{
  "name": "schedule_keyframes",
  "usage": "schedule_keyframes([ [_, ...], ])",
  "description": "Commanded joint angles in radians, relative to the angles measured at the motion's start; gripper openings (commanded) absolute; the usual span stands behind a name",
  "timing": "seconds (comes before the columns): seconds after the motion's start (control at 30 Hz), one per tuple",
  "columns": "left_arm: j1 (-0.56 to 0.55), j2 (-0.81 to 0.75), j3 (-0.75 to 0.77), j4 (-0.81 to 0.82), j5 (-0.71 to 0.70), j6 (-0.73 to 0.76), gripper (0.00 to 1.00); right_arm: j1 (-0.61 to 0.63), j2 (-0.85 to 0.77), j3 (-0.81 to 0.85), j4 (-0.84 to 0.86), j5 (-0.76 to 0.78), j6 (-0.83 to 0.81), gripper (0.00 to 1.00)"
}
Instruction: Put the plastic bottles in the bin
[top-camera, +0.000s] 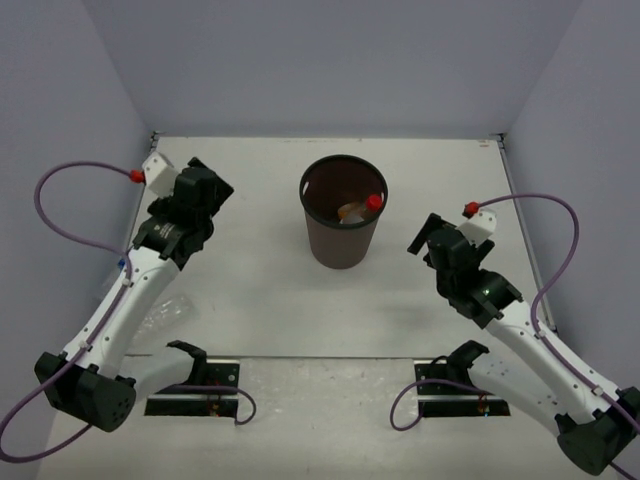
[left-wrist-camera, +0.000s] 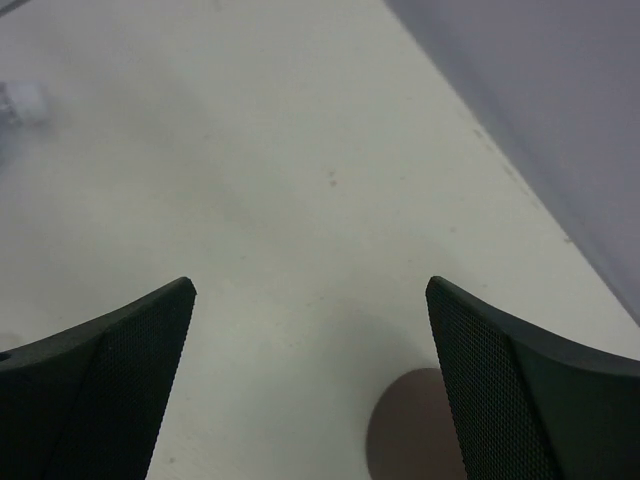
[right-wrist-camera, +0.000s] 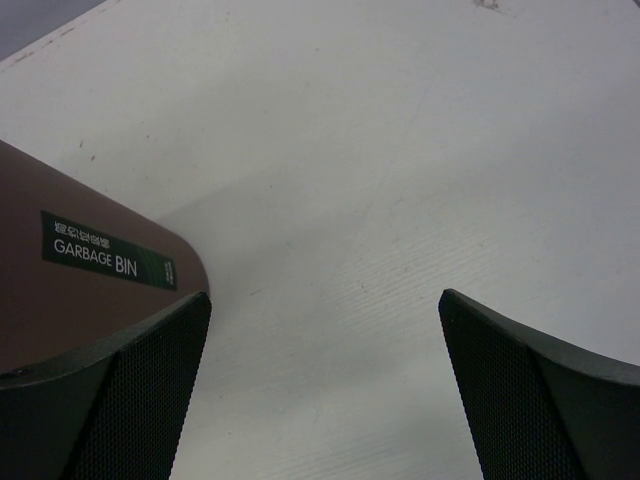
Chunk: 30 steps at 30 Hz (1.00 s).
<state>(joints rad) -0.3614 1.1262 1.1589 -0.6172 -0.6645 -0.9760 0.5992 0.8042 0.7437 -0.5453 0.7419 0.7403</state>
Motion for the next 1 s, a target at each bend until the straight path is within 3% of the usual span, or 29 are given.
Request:
schedule_keyframes([
  [0.0, 0.131, -0.081, -0.168, -0.200, -0.035, -0.291, 1.00, -0.004, 0.008, -0.005, 0.024, 0.004, 0.005, 0.99],
  [0.1, 0.277, -0.136, -0.303, -0.240, 0.027, -0.400, 1.00, -0.004, 0.016, -0.003, 0.024, -0.002, -0.002, 0.99],
  [0.2, 0.380, -0.179, -0.388, -0.234, 0.050, -0.402, 1.00, -0.004, 0.014, -0.003, 0.024, -0.007, -0.002, 0.99],
  [0.27, 0.509, -0.200, -0.461, -0.188, 0.056, -0.346, 1.00, -0.004, 0.012, -0.001, 0.024, -0.012, -0.005, 0.99],
  [0.3, 0.522, -0.201, -0.468, -0.165, 0.056, -0.321, 1.00, -0.004, 0.012, 0.000, 0.024, -0.016, -0.008, 0.99],
  [0.33, 0.651, -0.174, -0.497, -0.119, 0.091, -0.238, 1.00, -0.005, 0.011, 0.000, 0.025, -0.024, -0.012, 0.99],
  [0.47, 0.953, -0.074, -0.543, -0.048, 0.360, -0.053, 1.00, -0.009, 0.018, 0.000, 0.025, -0.020, -0.017, 0.99],
  [0.53, 1.053, -0.024, -0.564, -0.044, 0.436, -0.002, 1.00, -0.010, 0.032, 0.007, 0.027, -0.013, -0.016, 0.99],
  [0.73, 1.088, 0.007, -0.631, 0.037, 0.468, 0.037, 1.00, -0.013, 0.107, 0.023, 0.027, -0.006, -0.027, 0.99],
  [0.97, 1.092, -0.006, -0.597, 0.059, 0.507, 0.079, 1.00, -0.015, 0.107, 0.014, 0.028, 0.000, -0.016, 0.99],
])
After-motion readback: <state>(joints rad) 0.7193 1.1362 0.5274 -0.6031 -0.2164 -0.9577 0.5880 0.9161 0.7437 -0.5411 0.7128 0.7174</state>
